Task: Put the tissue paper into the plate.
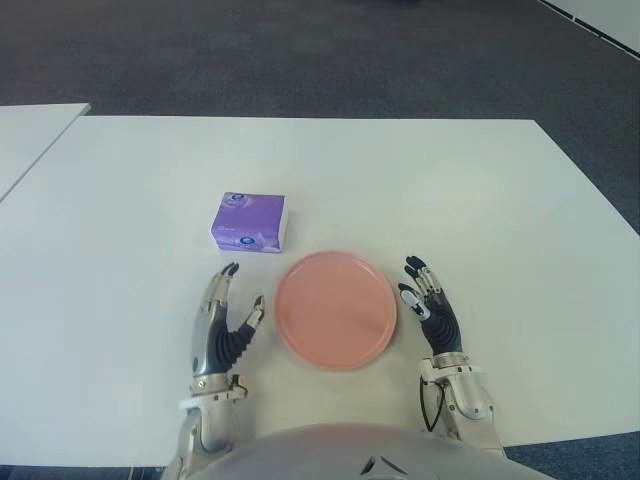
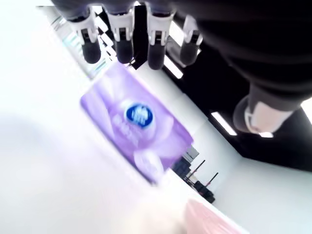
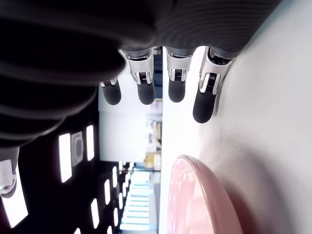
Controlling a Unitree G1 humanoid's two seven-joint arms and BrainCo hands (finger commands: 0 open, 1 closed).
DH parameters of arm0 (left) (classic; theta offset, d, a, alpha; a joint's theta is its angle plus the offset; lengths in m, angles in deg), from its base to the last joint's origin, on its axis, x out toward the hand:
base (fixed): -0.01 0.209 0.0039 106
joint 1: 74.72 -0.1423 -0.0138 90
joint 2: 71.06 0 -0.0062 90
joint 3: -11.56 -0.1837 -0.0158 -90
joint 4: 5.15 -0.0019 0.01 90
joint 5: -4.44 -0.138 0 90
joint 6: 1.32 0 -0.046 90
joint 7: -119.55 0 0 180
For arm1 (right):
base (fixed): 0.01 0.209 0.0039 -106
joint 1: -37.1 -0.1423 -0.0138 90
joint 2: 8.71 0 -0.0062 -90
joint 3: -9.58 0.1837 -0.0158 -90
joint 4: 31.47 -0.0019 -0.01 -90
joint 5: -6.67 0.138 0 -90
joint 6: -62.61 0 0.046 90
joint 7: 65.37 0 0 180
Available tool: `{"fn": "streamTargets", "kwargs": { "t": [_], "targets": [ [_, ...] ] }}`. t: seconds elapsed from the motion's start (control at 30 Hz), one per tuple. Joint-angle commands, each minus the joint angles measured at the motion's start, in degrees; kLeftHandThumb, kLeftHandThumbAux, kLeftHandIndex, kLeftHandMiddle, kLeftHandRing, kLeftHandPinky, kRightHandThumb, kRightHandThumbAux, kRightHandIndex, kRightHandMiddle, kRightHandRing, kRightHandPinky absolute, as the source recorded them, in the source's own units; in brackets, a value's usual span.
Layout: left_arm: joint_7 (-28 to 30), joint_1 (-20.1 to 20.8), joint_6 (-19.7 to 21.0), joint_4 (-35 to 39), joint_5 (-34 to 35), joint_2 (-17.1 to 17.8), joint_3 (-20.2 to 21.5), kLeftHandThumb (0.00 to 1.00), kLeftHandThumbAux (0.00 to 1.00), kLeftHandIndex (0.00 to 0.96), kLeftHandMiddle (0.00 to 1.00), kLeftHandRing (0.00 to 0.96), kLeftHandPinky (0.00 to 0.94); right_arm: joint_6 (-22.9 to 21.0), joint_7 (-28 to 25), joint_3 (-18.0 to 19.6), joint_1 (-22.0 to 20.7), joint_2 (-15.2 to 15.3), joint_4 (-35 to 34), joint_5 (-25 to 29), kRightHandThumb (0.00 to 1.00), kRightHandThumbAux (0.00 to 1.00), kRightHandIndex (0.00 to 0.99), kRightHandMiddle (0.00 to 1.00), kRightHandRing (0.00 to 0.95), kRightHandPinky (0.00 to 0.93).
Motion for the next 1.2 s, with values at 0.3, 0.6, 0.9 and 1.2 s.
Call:
{"fn": "streamTargets", "kwargs": {
  "t": [0.3, 0.6, 0.9, 1.2],
  "targets": [
    [3.36, 13.62, 15.24, 6.29, -20.80, 7.63, -1.00, 0.278, 0.390, 0.119, 0.105, 0.078, 0.080, -3.61, 0.83, 0.30, -0.42, 0.38, 9.37, -1.45, 0.214, 0.455, 0.032, 0.069, 0.024, 0.000],
    [-0.79, 21.61, 15.91, -4.16, -22.50, 13.50, -4.05, 0.365, 0.327, 0.138, 0.104, 0.072, 0.074, -2.63, 1.63, 0.66, -1.48, 0.19, 11.34, -1.28, 0.232, 0.466, 0.033, 0.062, 0.017, 0.000],
    [-5.49, 26.98, 17.18, -10.25, -24.15, 16.66, -8.20, 0.407, 0.310, 0.136, 0.114, 0.074, 0.066, -2.95, 0.94, 1.02, -2.40, 0.83, 12.51, -0.99, 0.227, 0.466, 0.035, 0.066, 0.019, 0.000],
    [-7.85, 34.58, 18.09, -18.31, -23.32, 17.88, -11.77, 0.401, 0.315, 0.121, 0.134, 0.092, 0.052, -3.31, 0.72, 1.26, -3.25, 0.84, 13.78, -0.75, 0.234, 0.478, 0.043, 0.076, 0.022, 0.000]
  ]
}}
